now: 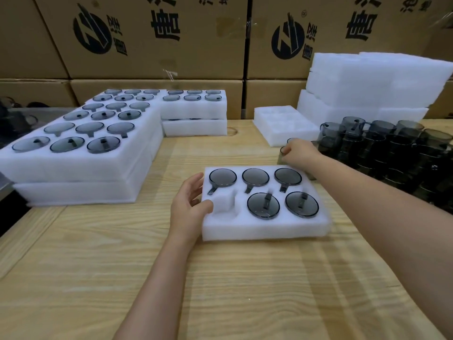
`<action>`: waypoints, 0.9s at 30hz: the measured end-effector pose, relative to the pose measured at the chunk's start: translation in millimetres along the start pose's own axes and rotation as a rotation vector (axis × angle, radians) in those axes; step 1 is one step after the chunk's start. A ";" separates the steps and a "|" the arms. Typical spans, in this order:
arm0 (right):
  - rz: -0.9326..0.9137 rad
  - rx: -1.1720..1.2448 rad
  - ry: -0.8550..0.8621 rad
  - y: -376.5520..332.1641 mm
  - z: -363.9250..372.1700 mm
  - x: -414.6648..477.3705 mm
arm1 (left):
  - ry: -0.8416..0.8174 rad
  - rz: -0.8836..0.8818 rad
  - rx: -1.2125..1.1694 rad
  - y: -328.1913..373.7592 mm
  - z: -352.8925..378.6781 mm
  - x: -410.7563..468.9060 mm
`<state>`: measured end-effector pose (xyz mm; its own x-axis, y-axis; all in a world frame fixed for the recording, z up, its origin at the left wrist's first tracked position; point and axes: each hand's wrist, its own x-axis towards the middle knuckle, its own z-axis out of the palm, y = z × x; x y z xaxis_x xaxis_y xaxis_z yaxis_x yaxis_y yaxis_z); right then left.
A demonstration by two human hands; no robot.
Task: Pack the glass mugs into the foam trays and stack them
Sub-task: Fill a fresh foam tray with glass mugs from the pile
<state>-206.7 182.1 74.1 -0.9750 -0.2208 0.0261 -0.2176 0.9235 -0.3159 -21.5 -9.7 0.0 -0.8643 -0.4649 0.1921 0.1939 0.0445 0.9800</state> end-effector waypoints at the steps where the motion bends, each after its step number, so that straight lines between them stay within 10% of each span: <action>1: -0.001 -0.031 -0.009 -2.7 1.9 1.7 | -0.001 0.003 -0.012 0.1 0.2 0.0; 13: -0.103 0.249 0.249 -45.2 -39.8 -52.9 | 0.026 0.002 -0.096 2.1 -0.1 -0.9; 27: -0.504 0.573 -0.149 -92.0 -20.1 -132.4 | -0.217 0.072 -0.302 10.5 -11.1 -1.0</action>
<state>-58.5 132.7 118.7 -0.7395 -0.6482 0.1817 -0.5359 0.4034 -0.7417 -13.5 -18.7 9.5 -0.9155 -0.2701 0.2982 0.3578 -0.2073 0.9105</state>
